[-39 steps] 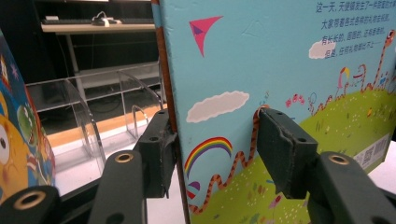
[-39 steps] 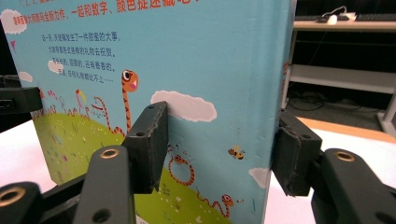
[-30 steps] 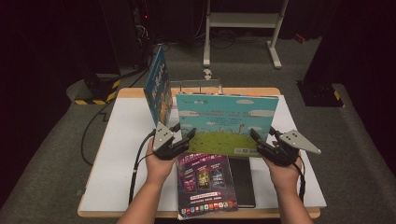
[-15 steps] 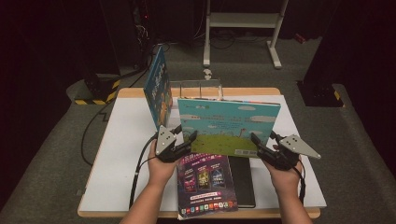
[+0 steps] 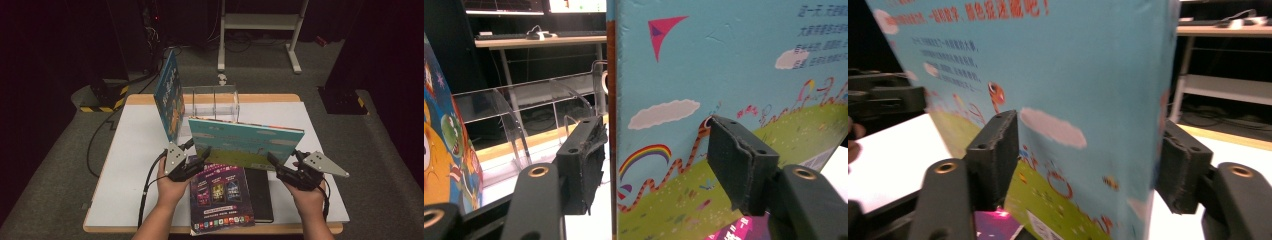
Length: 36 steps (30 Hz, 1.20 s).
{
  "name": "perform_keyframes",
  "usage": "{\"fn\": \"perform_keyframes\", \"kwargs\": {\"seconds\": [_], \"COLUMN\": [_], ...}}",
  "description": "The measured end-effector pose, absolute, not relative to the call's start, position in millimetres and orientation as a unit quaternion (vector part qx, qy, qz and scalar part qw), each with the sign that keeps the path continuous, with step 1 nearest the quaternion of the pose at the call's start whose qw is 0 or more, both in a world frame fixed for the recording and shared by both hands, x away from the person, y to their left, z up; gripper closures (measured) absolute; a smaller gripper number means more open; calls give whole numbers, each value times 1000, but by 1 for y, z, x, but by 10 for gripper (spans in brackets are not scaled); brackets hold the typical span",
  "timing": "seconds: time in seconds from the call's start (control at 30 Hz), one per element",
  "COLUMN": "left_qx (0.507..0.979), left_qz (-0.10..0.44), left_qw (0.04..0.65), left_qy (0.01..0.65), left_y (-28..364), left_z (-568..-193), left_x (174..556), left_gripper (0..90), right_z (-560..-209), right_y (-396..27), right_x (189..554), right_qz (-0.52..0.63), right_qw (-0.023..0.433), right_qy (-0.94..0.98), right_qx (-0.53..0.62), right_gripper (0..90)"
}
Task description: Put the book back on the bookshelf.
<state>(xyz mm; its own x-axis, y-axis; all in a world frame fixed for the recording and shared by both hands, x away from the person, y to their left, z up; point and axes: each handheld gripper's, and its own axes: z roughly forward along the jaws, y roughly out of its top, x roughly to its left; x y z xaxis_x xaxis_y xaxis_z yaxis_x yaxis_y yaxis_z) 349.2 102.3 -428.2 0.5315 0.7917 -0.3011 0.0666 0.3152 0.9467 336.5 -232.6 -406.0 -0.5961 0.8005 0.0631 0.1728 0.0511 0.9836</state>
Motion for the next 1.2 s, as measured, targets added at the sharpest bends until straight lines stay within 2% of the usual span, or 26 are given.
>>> {"fn": "perform_keyframes", "kwargs": {"seconds": [0.03, 0.23, 0.3, 0.37, 0.47, 0.5, 0.53, 0.57, 0.6, 0.7, 0.97, 1.2], "left_qx": [518, 516, 515, 510, 505, 505, 505, 510, 511, 510, 506, 503], "left_qz": [257, 257, 260, 264, 268, 271, 271, 279, 281, 288, 292, 283], "left_qw": [703, 703, 700, 699, 697, 694, 694, 684, 680, 671, 655, 654], "left_qy": [414, 417, 420, 426, 433, 436, 436, 441, 445, 455, 480, 489], "left_y": [102, 106, 108, 113, 124, 128, 128, 137, 141, 152, 172, 173], "left_z": [-428, -430, -430, -429, -430, -432, -432, -436, -439, -447, -462, -466], "left_x": [348, 347, 347, 346, 344, 343, 343, 341, 340, 336, 333, 331], "left_gripper": [392, 381, 381, 389, 390, 390, 391, 391, 391, 393, 403, 405], "right_z": [-403, -397, -396, -395, -394, -394, -394, -393, -391, -394, -387, -383], "right_y": [-233, -228, -226, -225, -232, -233, -233, -230, -226, -232, -214, -192], "right_x": [338, 336, 333, 331, 331, 330, 330, 325, 321, 328, 325, 326], "right_qz": [593, 600, 599, 601, 621, 625, 625, 633, 619, 635, 629, 618], "right_qw": [256, 249, 254, 257, 215, 207, 207, 187, 209, 183, 201, 215], "right_qy": [676, 689, 692, 692, 699, 703, 703, 714, 714, 701, 690, 691], "right_qx": [354, 321, 312, 306, 280, 268, 268, 233, 252, 270, 296, 306], "right_gripper": [276, 290, 377, 425, 576, 657, 657, 802, 800, 808, 808, 807]}}
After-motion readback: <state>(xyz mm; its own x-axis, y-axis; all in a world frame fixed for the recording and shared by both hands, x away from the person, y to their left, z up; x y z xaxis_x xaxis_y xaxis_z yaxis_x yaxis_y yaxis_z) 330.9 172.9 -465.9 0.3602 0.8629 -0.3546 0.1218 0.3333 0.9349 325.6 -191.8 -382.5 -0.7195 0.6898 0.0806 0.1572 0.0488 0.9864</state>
